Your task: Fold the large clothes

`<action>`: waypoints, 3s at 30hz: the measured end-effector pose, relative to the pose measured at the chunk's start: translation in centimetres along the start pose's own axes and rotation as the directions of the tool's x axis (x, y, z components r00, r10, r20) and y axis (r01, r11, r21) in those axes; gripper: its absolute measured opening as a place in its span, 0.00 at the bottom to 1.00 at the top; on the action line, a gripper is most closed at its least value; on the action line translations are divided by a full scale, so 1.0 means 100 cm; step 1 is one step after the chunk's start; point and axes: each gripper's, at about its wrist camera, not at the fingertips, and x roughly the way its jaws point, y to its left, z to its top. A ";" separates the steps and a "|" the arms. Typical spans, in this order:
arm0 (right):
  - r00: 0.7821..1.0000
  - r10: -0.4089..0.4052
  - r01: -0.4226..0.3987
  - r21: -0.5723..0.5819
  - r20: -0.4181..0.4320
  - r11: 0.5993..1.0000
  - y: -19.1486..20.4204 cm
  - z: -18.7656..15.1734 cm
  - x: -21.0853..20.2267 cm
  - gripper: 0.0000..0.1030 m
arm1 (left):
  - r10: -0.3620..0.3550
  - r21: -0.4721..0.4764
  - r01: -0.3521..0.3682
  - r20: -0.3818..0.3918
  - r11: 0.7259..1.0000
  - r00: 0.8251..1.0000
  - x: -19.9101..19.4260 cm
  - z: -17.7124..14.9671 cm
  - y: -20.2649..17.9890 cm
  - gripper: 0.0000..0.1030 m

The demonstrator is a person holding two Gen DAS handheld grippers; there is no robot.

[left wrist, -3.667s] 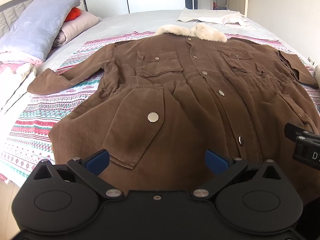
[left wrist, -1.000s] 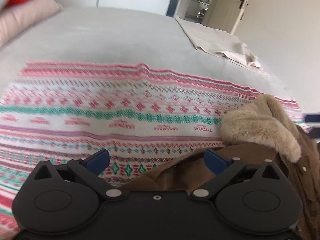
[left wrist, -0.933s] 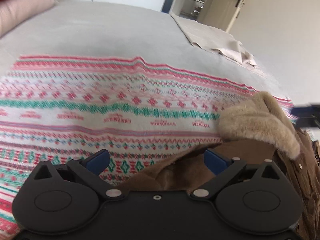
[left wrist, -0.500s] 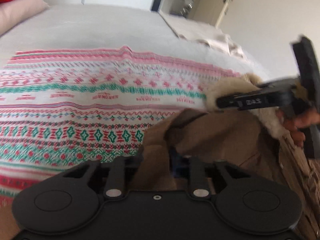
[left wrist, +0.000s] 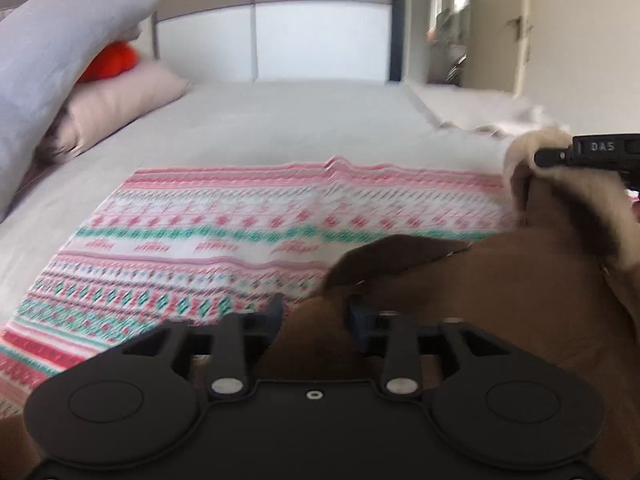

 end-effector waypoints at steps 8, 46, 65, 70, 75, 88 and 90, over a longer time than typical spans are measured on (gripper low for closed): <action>0.992 0.081 -0.083 0.017 0.094 0.996 -0.040 0.034 -0.057 0.83 | -0.045 0.109 0.030 0.134 0.994 0.990 -0.036 0.055 -0.037 0.90; 0.989 -0.016 -0.009 0.173 0.145 0.985 -0.164 -0.011 -0.054 0.31 | -0.469 -0.001 0.469 0.044 0.883 0.882 0.039 0.083 -0.146 0.48; 0.887 -0.462 0.462 -0.095 0.018 0.882 -0.202 -0.021 -0.203 0.84 | -0.273 0.154 0.264 0.041 0.952 0.961 -0.046 0.028 -0.194 0.79; 0.841 -0.532 0.534 -0.008 -0.095 0.845 -0.246 -0.053 -0.254 0.85 | -0.353 0.075 0.352 0.001 0.933 0.936 -0.104 0.004 -0.192 0.92; 0.767 -0.611 0.624 0.010 -0.195 0.781 -0.276 -0.082 -0.253 0.84 | -0.389 0.059 0.389 -0.015 0.919 0.921 -0.142 -0.038 -0.204 0.92; 0.742 -0.669 0.663 0.095 0.046 0.742 -0.275 -0.028 -0.346 0.09 | -0.319 0.183 0.327 -0.071 0.927 0.945 -0.140 -0.112 -0.238 0.92; 0.693 -0.713 0.709 0.073 0.110 0.701 -0.272 -0.004 -0.377 0.09 | -0.322 0.171 0.330 -0.070 0.928 0.944 -0.141 -0.110 -0.238 0.92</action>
